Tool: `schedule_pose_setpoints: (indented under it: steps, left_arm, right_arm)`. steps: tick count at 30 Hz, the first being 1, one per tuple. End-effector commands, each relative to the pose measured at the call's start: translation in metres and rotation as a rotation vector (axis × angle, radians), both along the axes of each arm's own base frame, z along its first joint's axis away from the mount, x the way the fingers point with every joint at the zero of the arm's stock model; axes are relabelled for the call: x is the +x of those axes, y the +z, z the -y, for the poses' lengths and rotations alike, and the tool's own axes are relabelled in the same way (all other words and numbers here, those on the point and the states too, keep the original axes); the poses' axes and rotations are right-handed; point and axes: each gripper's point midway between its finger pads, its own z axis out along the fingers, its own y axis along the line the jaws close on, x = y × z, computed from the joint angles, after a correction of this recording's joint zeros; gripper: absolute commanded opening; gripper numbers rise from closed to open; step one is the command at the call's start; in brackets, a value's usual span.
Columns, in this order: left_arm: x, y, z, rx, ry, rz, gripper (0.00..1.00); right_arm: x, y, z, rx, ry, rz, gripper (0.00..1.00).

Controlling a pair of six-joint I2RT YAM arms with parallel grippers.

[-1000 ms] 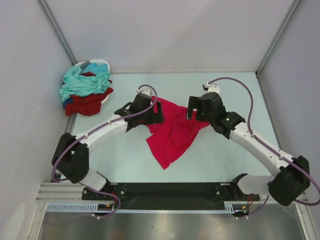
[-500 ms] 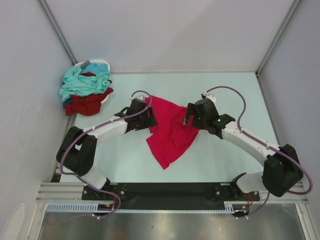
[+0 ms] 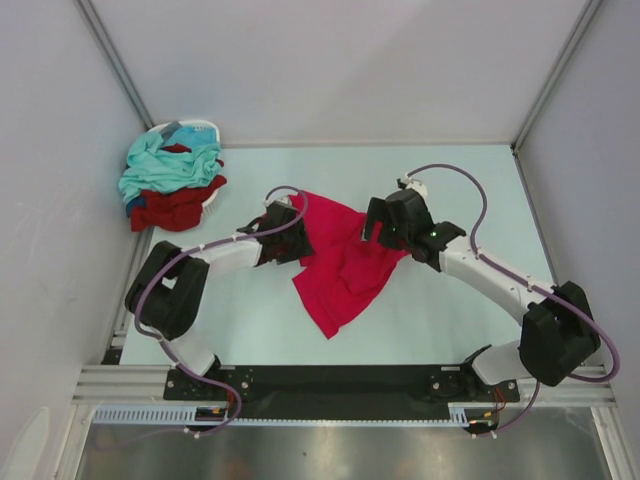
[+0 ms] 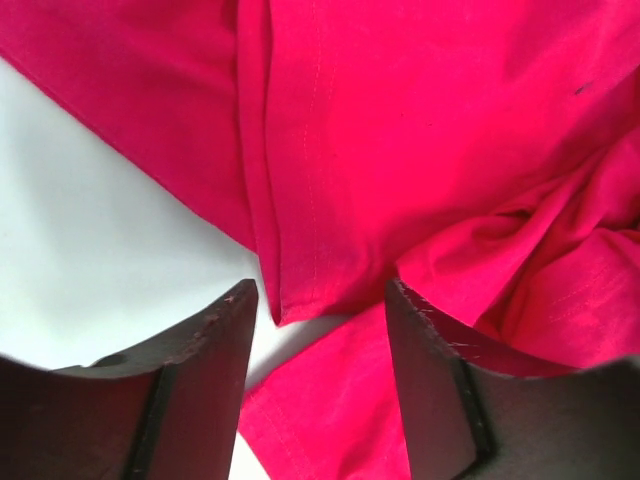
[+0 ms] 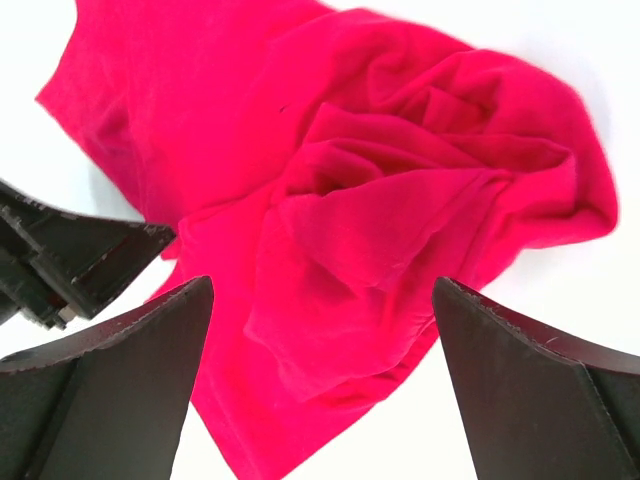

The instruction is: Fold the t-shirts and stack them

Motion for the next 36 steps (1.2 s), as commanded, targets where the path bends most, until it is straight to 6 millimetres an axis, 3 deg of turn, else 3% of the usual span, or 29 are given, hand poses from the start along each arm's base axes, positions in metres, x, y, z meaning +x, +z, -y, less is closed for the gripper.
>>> schedule_pose_setpoints:
  steps: [1, 4, 8, 10, 13, 16, 17, 21, 22, 23, 27, 28, 29, 30, 32, 33, 36]
  left_arm:
    - [0.004, -0.008, 0.004, -0.026, 0.023, 0.000, 0.57]
    - [-0.001, -0.016, 0.000, -0.013, 0.031, -0.021, 0.57]
    - [-0.008, -0.027, -0.008, 0.012, 0.051, -0.042, 0.54]
    - [-0.009, -0.034, -0.014, 0.031, 0.080, -0.047, 0.50]
    - [-0.005, -0.041, -0.014, 0.040, 0.092, -0.046, 0.39]
    - [0.000, -0.042, -0.015, 0.027, 0.106, -0.042, 0.13]
    - [0.000, -0.041, -0.015, 0.025, 0.108, -0.044, 0.00]
    - [0.007, -0.018, -0.034, 0.015, 0.150, -0.015, 0.00]
    - [0.012, -0.001, -0.037, -0.004, 0.160, 0.025, 0.00]
    - [0.014, 0.006, -0.043, -0.007, 0.172, 0.037, 0.00]
    - [0.029, 0.034, -0.071, -0.001, 0.239, 0.105, 0.00]
    - [0.028, 0.033, -0.075, 0.016, 0.232, 0.107, 0.00]
    - [0.028, 0.031, -0.078, 0.024, 0.225, 0.107, 0.00]
    - [0.028, 0.027, -0.083, 0.032, 0.227, 0.101, 0.00]
    - [0.019, 0.009, -0.094, 0.049, 0.233, 0.060, 0.00]
    - [0.016, 0.003, -0.095, 0.032, 0.243, 0.039, 0.00]
    - [0.009, -0.015, -0.103, 0.011, 0.274, 0.006, 0.00]
  right_arm:
    - [0.001, 0.022, -0.028, -0.003, 0.084, 0.068, 0.99]
    - [-0.006, 0.025, -0.043, -0.054, 0.163, 0.098, 0.99]
    - [-0.033, 0.021, -0.090, -0.117, 0.371, 0.146, 0.99]
    - [-0.038, 0.011, -0.102, -0.137, 0.411, 0.143, 0.99]
    - [-0.038, 0.004, -0.105, -0.134, 0.377, 0.110, 1.00]
    - [-0.041, 0.002, -0.105, -0.124, 0.380, 0.103, 0.99]
    - [-0.040, 0.003, -0.107, -0.111, 0.384, 0.112, 1.00]
    - [-0.046, 0.005, -0.134, -0.089, 0.484, 0.137, 0.98]
    - [-0.056, 0.003, -0.150, -0.111, 0.538, 0.147, 0.98]
    - [-0.053, 0.003, -0.165, -0.155, 0.579, 0.164, 0.98]
    - [-0.061, -0.022, -0.201, -0.276, 0.667, 0.154, 0.98]
    - [-0.061, -0.024, -0.208, -0.273, 0.673, 0.161, 0.98]
    - [-0.060, -0.039, -0.213, -0.277, 0.671, 0.137, 0.98]
    - [-0.059, -0.034, -0.224, -0.233, 0.673, 0.134, 0.97]
    - [-0.062, -0.050, -0.240, -0.221, 0.695, 0.097, 0.95]
    - [-0.060, -0.042, -0.253, -0.207, 0.712, 0.114, 0.94]
    - [-0.070, -0.065, -0.257, -0.300, 0.751, 0.075, 0.93]
